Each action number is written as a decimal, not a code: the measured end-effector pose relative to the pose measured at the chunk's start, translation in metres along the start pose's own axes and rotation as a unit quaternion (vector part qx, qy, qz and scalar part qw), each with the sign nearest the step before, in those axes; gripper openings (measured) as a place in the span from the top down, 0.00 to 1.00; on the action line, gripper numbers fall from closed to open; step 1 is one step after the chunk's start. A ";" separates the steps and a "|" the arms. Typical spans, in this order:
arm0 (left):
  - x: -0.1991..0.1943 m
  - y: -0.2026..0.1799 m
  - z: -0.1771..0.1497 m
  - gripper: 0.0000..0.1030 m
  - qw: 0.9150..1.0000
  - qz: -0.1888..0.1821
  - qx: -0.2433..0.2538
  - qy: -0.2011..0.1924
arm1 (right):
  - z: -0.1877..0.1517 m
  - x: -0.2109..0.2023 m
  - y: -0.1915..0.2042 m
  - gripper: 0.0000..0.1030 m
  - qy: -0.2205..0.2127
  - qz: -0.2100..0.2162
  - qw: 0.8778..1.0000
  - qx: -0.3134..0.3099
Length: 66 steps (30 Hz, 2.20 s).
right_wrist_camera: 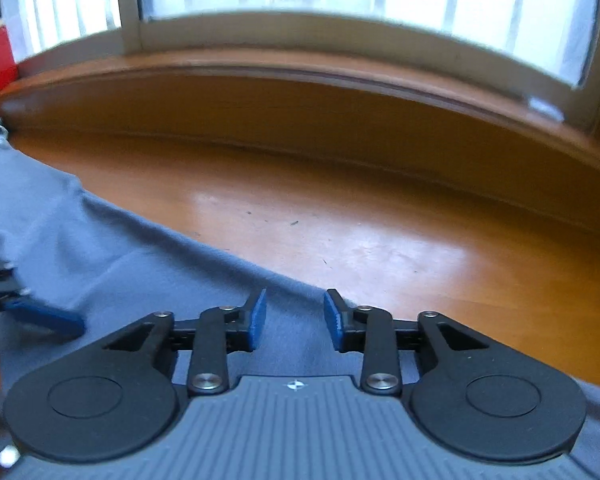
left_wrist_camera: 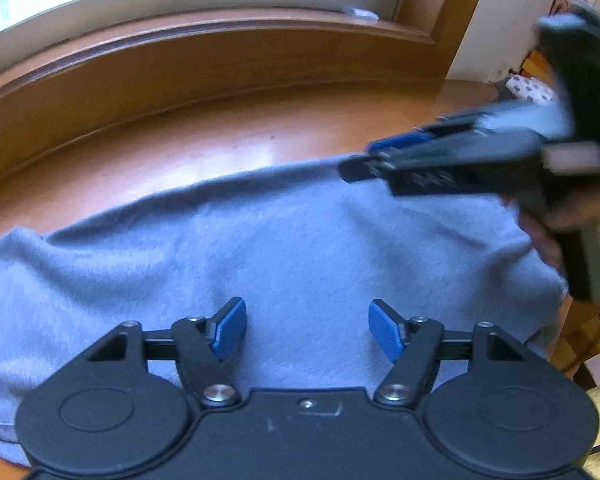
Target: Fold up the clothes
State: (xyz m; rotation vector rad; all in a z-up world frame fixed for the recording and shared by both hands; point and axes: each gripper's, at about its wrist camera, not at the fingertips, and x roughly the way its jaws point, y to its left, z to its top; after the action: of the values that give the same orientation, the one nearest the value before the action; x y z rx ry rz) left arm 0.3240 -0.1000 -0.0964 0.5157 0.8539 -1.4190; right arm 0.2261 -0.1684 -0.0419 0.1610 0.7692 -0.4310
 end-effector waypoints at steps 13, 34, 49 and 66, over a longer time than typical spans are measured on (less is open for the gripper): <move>-0.031 0.063 0.012 0.35 0.988 0.133 -0.077 -0.009 | -0.015 -0.025 -0.004 0.56 -0.020 0.087 0.993 0.081; -0.054 0.138 -0.036 0.19 0.996 0.083 0.013 0.032 | 0.062 0.096 0.133 0.62 0.014 -0.043 0.996 0.073; -0.090 0.195 -0.059 0.18 0.991 0.121 -0.023 0.042 | 0.067 0.095 0.204 0.74 0.025 0.094 0.995 -0.030; -0.078 0.153 0.007 0.18 0.994 -0.075 -0.057 -0.057 | 0.018 0.018 0.137 0.63 -0.031 -0.048 0.990 0.129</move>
State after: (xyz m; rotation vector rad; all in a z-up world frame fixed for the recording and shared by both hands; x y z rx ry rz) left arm 0.4792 -0.0372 -0.0587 0.2851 0.8900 -1.5105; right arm 0.3082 -0.0554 -0.0437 0.3527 0.6593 -0.6242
